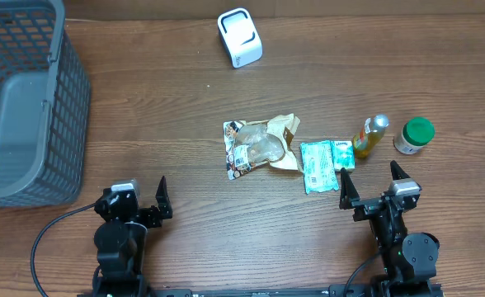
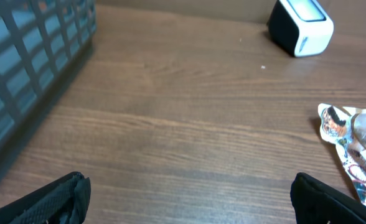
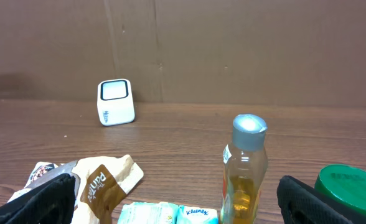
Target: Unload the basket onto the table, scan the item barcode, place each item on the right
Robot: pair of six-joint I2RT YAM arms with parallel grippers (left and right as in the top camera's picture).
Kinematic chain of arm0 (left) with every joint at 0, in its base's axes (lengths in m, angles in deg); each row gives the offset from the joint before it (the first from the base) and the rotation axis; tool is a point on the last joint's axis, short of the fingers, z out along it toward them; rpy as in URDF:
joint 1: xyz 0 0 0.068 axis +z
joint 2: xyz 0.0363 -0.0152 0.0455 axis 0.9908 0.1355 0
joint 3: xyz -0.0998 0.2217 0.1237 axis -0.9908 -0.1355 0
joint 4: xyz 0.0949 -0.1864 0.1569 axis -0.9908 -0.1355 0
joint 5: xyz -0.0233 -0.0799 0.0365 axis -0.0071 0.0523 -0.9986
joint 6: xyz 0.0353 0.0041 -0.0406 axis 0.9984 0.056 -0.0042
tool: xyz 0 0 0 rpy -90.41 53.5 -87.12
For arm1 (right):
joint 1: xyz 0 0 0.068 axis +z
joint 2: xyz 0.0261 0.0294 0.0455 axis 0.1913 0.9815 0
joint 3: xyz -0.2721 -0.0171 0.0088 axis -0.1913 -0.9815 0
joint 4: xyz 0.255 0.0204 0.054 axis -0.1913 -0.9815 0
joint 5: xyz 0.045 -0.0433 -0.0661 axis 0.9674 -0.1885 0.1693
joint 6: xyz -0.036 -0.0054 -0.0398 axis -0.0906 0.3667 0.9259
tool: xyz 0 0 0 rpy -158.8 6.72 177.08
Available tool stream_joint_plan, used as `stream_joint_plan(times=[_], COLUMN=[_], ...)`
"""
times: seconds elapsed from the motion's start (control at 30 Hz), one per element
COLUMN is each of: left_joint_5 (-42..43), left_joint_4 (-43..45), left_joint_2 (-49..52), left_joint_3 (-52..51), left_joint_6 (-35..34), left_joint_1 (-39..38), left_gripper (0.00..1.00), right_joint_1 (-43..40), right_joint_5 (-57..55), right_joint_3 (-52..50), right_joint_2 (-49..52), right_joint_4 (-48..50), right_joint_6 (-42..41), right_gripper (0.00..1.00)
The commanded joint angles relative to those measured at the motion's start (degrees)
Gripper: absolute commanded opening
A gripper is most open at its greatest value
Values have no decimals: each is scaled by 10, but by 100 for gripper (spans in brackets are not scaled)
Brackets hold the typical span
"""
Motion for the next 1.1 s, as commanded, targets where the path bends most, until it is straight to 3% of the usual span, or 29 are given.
stream_joint_plan(times=[0.0, 0.5, 1.07], left_joint_5=[7, 6, 7], left_joint_4=[1, 1, 2], left_joint_2=[-24, -146, -145], left_joint_3=[-3, -3, -3], left_joint_6=[24, 45, 44], left_joint_1=[-7, -19, -19], left_gripper=[100, 99, 99], right_joint_1=[-2, -2, -2], right_joint_5=[-5, -5, -5], right_joint_3=[-6, -6, -6], right_joint_2=[-5, -5, -5], right_joint_4=[4, 4, 4], right_joint_6=[3, 3, 3], right_gripper=[100, 100, 100])
